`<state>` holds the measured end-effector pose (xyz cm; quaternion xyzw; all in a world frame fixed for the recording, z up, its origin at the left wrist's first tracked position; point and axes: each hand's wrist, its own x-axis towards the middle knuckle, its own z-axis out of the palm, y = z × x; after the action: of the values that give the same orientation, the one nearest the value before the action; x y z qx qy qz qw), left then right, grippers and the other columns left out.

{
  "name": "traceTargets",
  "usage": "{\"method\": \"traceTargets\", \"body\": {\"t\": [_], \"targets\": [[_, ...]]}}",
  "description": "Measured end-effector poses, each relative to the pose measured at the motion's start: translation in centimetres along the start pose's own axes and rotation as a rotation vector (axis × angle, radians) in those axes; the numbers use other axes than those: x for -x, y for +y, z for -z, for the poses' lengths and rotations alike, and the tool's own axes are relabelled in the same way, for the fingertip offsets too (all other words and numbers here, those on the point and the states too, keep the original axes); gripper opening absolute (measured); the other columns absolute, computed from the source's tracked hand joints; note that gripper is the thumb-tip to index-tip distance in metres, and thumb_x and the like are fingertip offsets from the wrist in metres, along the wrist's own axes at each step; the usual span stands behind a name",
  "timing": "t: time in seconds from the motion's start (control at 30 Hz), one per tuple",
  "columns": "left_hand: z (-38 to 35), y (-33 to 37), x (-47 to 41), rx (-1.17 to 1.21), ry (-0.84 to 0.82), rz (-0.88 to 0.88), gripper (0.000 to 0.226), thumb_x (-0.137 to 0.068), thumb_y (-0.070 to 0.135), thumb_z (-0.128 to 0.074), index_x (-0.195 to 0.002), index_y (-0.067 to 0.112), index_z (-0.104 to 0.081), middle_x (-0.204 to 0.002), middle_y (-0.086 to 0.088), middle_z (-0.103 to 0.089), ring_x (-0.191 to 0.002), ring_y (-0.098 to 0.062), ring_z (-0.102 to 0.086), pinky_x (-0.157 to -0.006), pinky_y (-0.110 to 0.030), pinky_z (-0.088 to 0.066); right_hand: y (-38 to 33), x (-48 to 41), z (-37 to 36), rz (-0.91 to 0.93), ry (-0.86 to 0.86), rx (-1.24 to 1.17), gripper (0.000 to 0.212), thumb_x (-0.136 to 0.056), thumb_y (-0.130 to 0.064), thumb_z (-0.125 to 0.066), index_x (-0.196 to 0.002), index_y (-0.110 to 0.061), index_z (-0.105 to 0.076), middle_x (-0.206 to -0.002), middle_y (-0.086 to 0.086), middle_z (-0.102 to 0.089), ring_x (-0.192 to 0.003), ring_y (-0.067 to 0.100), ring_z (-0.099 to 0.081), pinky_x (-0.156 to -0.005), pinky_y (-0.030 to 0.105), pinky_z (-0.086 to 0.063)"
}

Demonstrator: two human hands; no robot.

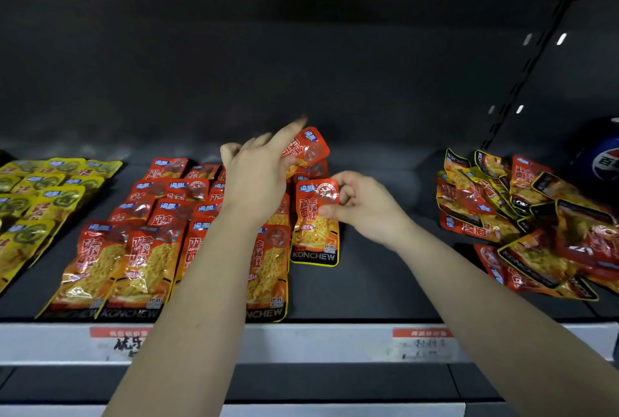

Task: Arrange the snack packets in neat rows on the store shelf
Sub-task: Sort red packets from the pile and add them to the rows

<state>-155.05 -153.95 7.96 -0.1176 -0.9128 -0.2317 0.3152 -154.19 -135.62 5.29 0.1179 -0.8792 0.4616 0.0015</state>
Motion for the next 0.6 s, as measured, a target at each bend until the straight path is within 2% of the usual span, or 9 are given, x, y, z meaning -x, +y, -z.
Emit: {"method": "traceTargets", "body": {"t": [0.1,0.37,0.6], "targets": [[-0.07,-0.05,0.03,0.004,0.009,0.002,0.054,-0.097,0.02,-0.054,-0.145,0.037,-0.036,-0.118,0.001,-0.064,-0.109,-0.019,-0.057,-0.094,-0.036,-0.024,-0.19,0.08,-0.13,0.007,-0.004,0.037,0.031,-0.078,-0.027,-0.08,-0.102,-0.022,-0.061,-0.086,0.011,-0.069,-0.068,0.013,-0.064,-0.075,0.038,-0.054],[-0.15,0.04,0.06,0.0,0.012,0.006,0.055,-0.097,0.02,-0.055,-0.145,0.037,-0.035,-0.125,-0.001,-0.062,-0.115,-0.021,-0.056,-0.097,-0.037,-0.025,-0.57,0.21,-0.26,0.019,-0.003,0.116,0.034,-0.079,-0.028,-0.079,-0.105,-0.021,-0.06,-0.08,-0.002,-0.069,-0.064,0.001,-0.061,-0.063,0.019,-0.048],[-0.08,0.07,0.11,0.013,0.028,-0.003,0.055,-0.097,0.019,-0.055,-0.145,0.037,-0.036,-0.121,-0.001,-0.063,-0.113,-0.021,-0.057,-0.097,-0.037,-0.025,-0.52,0.23,-0.37,0.032,-0.01,0.12,0.034,-0.079,-0.026,-0.079,-0.106,-0.022,-0.06,-0.079,-0.003,-0.068,-0.059,-0.004,-0.058,-0.061,0.013,-0.043]]}}
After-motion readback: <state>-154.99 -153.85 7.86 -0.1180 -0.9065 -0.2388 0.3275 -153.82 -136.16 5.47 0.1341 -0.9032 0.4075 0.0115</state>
